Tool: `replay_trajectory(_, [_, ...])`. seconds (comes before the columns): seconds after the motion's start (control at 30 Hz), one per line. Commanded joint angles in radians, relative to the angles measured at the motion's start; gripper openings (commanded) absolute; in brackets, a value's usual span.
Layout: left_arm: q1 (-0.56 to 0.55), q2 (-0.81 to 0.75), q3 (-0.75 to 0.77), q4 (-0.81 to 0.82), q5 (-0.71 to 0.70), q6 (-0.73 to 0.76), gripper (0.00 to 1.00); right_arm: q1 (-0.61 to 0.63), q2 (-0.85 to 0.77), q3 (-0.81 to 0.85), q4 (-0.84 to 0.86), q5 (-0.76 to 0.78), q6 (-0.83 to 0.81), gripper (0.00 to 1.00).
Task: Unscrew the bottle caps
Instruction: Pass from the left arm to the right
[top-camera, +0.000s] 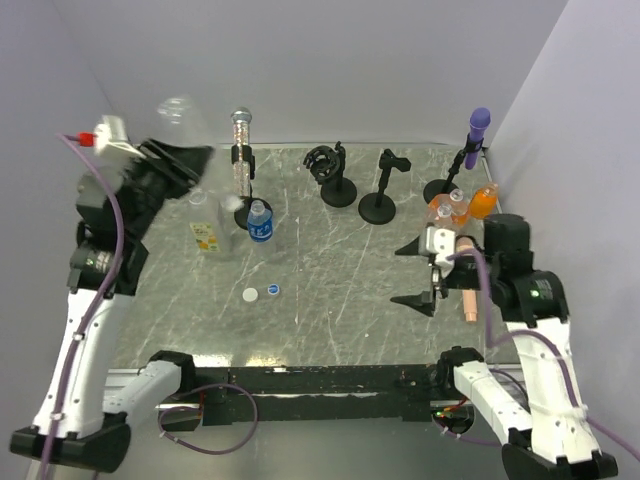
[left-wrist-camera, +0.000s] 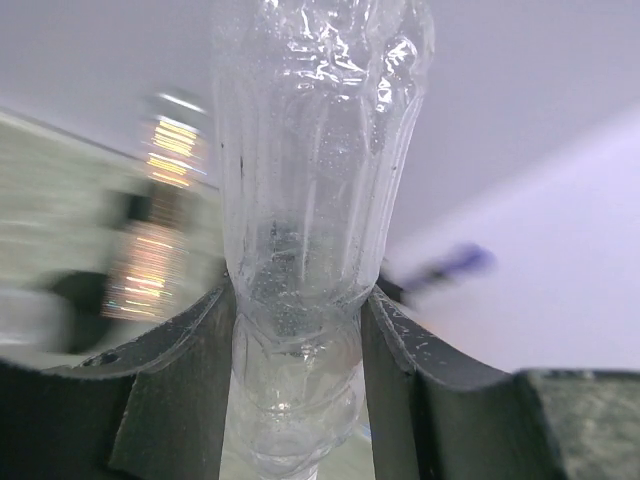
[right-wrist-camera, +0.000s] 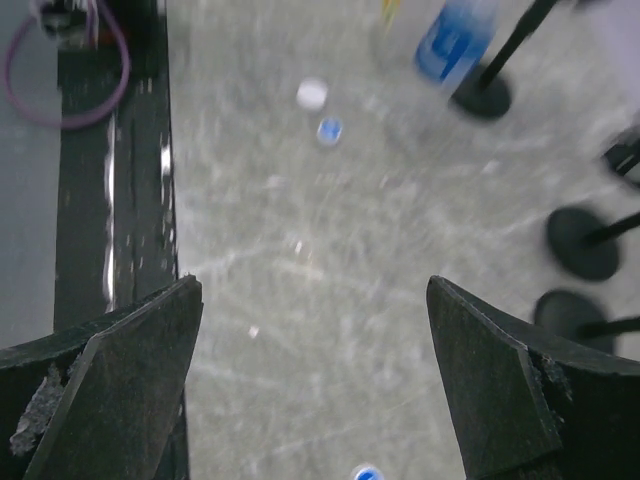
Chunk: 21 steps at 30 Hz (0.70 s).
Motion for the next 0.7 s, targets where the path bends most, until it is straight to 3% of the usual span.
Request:
replay_trajectory(0.0, [-0.261,-0.053,-0.075,0.218,0.037,-0.220,0.32,-0.005,-0.018,0.137,0.142,-0.152,0.300,0.99])
replay_trajectory(0.17, [-0.640,-0.050,-0.148,0.338,-0.247,-0.219,0.32,-0.005,-0.004,0.056,0.558,-0.289,0.857,0.99])
replay_trajectory(0.23, [-0.767,-0.027,-0.176,0.430,-0.356,-0.213,0.32,-0.003,-0.012,0.001,0.714,-0.280,1.050,0.99])
replay_trajectory(0.33, [-0.919,0.047,-0.202,0.546,-0.496,-0.205,0.32,0.000,-0.040,-0.087,0.908,-0.148,1.320,0.99])
replay_trajectory(0.43, [-1.034,0.128,-0.193,0.628,-0.666,-0.187,0.33,0.013,-0.049,-0.127,0.913,0.033,1.479,0.99])
replay_trajectory(0.67, [-1.121,0.269,-0.155,0.732,-0.811,-0.188,0.33,0.033,-0.054,-0.188,0.962,0.062,1.574,0.97])
